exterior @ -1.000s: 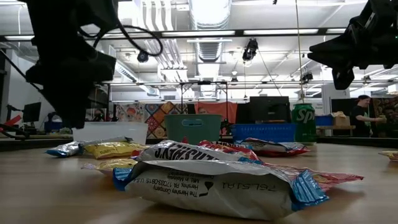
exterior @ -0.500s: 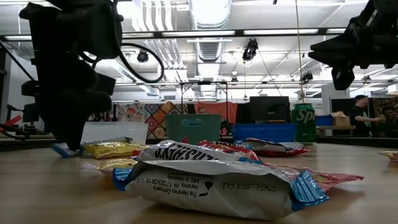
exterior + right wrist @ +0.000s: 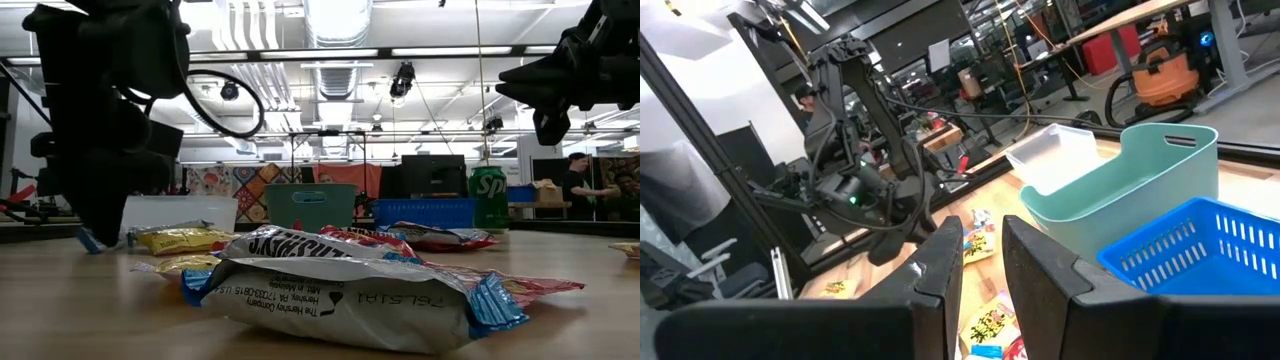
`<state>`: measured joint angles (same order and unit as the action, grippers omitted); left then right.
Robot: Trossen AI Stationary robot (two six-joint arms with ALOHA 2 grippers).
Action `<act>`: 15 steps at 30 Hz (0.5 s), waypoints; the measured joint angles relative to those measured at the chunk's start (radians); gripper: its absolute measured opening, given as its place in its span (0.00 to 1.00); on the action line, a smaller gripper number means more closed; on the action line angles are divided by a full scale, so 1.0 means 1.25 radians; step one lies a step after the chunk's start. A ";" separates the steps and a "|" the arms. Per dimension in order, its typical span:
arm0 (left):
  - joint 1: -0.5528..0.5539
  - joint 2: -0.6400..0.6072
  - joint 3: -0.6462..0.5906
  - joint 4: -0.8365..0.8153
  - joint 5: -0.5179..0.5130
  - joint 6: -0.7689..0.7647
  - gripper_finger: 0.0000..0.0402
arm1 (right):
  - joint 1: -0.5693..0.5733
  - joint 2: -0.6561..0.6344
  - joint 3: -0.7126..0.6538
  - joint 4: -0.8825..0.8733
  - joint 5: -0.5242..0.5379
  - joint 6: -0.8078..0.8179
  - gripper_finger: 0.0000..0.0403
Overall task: Sort candy
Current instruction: Put the white chocolate into the green bin
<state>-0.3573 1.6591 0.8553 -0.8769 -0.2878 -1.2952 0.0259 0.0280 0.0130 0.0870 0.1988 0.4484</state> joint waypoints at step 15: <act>-0.027 -0.066 0.026 -0.090 0.015 0.004 0.00 | 0.000 0.000 0.000 0.000 0.000 -0.002 0.17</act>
<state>-0.3914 1.5768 0.8883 -0.9900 -0.2695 -1.2902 0.0261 0.0280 0.0130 0.0868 0.1993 0.4458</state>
